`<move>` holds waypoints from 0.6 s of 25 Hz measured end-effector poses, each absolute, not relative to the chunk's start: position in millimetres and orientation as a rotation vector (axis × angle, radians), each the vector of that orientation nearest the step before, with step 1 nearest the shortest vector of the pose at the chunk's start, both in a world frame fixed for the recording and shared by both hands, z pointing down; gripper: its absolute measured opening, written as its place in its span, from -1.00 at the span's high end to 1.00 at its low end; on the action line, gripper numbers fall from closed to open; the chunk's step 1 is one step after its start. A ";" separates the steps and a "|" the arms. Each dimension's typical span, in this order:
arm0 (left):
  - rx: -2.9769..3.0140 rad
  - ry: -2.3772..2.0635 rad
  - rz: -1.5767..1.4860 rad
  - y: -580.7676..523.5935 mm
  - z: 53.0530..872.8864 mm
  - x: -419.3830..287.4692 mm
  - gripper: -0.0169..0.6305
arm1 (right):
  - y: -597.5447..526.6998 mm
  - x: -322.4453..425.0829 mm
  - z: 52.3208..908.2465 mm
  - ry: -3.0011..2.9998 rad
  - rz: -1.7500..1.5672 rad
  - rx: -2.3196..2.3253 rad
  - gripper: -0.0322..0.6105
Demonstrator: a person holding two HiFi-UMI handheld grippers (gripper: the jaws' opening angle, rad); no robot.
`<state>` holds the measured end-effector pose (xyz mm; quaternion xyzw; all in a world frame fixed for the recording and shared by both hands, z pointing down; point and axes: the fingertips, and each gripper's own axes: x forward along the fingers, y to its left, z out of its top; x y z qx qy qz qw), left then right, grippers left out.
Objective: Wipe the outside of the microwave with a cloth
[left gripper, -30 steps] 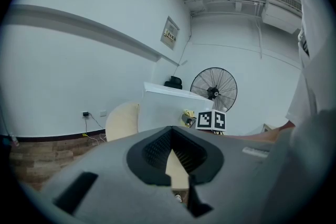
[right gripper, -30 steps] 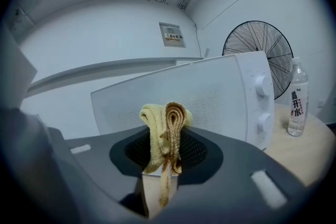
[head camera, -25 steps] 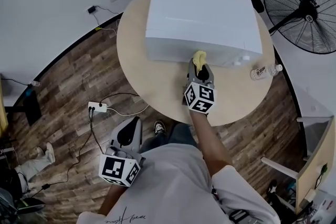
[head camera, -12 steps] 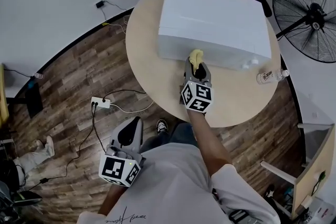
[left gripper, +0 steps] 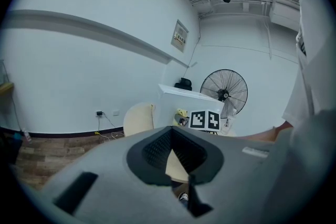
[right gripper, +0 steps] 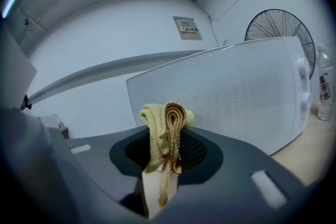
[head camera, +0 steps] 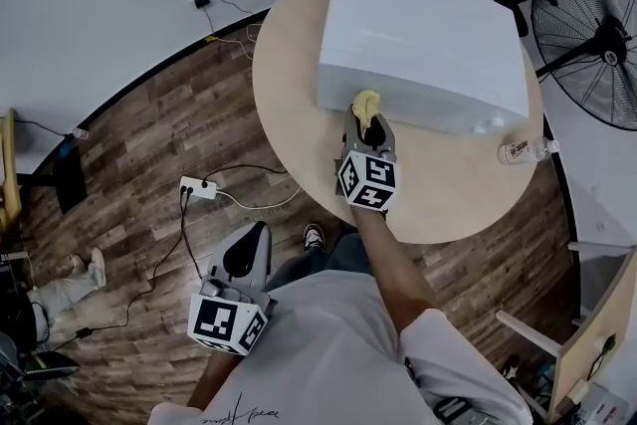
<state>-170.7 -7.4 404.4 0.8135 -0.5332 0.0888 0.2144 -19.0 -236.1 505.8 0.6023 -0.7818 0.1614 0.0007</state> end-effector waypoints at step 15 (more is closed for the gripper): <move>2.184 -1.563 0.241 -1.3 406.8 -190.9 0.98 | -244.0 -90.6 514.3 -2.551 0.513 1.705 0.52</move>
